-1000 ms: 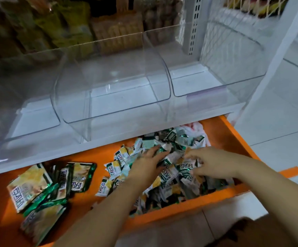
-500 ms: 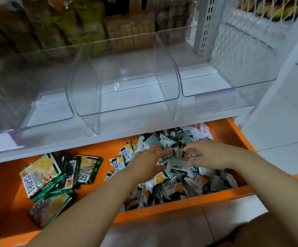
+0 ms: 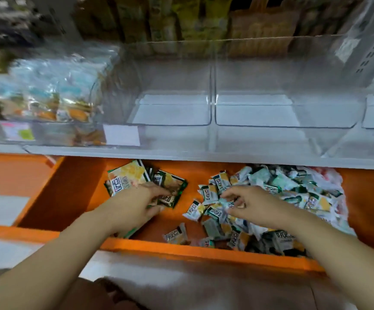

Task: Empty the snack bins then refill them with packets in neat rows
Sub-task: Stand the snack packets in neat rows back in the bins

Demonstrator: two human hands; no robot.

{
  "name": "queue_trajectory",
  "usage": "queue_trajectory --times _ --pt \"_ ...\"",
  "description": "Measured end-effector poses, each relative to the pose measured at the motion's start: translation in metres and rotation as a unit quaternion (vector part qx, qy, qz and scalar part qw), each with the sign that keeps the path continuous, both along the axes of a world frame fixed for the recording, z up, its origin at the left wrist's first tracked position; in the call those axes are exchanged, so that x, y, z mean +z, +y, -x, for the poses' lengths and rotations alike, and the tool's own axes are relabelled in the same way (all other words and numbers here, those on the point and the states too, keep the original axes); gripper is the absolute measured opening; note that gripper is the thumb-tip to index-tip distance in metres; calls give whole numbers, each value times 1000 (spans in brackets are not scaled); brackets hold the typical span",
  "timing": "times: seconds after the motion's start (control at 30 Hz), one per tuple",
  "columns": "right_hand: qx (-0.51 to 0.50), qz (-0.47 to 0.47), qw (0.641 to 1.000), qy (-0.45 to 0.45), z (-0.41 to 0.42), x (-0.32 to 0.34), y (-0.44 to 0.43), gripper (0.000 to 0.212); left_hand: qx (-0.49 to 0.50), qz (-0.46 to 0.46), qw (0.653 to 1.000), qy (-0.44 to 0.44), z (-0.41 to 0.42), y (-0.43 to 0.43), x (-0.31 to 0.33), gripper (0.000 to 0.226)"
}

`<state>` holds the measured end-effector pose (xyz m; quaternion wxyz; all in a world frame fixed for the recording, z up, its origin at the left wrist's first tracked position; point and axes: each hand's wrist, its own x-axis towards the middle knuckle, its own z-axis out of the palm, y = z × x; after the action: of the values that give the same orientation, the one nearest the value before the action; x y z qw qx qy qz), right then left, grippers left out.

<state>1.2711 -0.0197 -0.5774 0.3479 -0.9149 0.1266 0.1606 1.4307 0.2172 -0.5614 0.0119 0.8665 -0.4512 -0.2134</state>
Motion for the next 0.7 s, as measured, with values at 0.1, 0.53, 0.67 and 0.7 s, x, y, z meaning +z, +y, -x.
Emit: queue_trajectory --times 0.1,0.53,0.67,0.7 --pt "66 19 997 38 -43 -23 34 43 30 -13 999 14 -25 33 -2 48" --pt "384 207 879 193 -149 -184 98 52 106 -77 991 22 -85 68 -52 62" --pt "405 231 855 228 -143 -187 77 36 99 -113 988 27 -82 57 -64 64" --pt "403 236 853 234 -138 -185 69 35 98 -129 986 34 -82 54 -65 64"
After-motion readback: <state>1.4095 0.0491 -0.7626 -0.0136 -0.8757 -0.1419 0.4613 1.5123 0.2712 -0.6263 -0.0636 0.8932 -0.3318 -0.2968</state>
